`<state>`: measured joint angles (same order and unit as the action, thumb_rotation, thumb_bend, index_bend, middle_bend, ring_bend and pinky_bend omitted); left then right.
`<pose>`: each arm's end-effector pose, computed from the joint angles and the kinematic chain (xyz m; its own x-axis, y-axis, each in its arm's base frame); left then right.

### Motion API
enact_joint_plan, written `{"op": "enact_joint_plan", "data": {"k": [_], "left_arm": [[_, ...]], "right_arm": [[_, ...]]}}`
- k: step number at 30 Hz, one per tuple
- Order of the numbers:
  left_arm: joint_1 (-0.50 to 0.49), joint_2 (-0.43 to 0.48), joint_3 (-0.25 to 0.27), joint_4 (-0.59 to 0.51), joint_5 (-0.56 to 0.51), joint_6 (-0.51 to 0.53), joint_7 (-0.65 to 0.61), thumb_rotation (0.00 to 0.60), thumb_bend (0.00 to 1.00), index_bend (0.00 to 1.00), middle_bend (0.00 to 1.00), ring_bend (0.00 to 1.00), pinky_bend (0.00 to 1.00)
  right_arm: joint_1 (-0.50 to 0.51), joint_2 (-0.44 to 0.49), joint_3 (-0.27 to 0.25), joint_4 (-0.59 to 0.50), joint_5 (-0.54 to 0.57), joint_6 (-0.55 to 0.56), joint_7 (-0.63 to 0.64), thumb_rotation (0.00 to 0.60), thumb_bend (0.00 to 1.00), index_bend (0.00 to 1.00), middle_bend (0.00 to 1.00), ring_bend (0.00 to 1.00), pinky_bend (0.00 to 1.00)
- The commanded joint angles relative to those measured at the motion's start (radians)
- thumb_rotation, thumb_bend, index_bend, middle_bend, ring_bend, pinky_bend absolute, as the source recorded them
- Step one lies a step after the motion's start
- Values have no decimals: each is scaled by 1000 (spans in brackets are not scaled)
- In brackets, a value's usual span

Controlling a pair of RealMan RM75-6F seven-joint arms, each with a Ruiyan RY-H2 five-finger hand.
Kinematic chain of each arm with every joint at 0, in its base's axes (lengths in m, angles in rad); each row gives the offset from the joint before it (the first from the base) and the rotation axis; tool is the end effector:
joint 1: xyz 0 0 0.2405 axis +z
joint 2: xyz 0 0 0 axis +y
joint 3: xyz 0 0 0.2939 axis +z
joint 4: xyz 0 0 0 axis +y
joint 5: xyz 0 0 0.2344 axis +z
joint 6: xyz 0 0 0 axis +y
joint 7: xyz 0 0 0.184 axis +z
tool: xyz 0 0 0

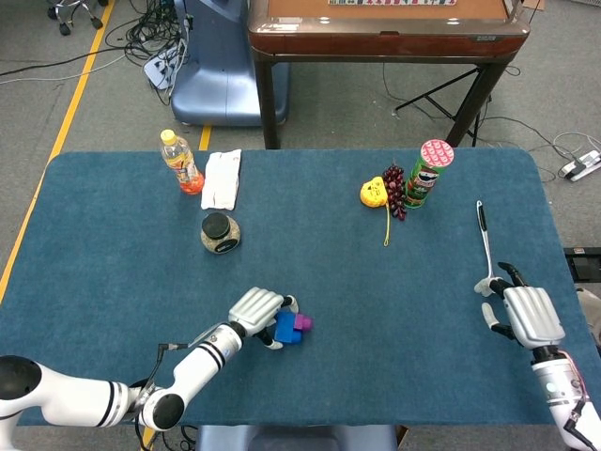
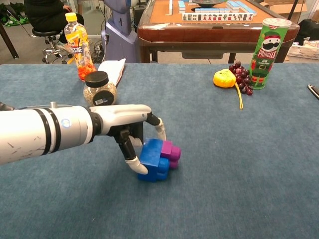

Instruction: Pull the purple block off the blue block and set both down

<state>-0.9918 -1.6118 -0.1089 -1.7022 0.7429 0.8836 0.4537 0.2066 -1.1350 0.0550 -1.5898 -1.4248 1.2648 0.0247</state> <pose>-0.0715 0.3560 -0.1228 0.3949 0.5495 0.7363 0.8840 -0.4456 -0.1415 -0.3555 -0.2679 0.1189 0.3723 -0.1688 0.9126 -0.9278 -0.0410 0.3709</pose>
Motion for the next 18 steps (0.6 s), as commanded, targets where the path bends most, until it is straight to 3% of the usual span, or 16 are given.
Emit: {"op": "enact_joint_plan", "data": {"k": [1, 10, 18], "left_arm": [[11, -5, 1, 5, 17, 7, -17, 600, 207, 462, 1000, 867, 1000], [46, -14, -1, 11, 63, 28, -72, 600, 302, 501, 1000, 867, 1000], [92, 2, -7, -2, 84, 54, -128, 600, 322, 524, 1000, 868, 1000]], "right_arm": [[1, -1, 0, 1, 0, 0, 2, 600, 484, 424, 459, 421, 596], [6, -4, 4, 0, -4, -1, 5, 600, 484, 424, 461, 427, 596], [27, -13, 20, -15, -17, 0, 1, 600, 447, 425, 482, 446, 617]]}}
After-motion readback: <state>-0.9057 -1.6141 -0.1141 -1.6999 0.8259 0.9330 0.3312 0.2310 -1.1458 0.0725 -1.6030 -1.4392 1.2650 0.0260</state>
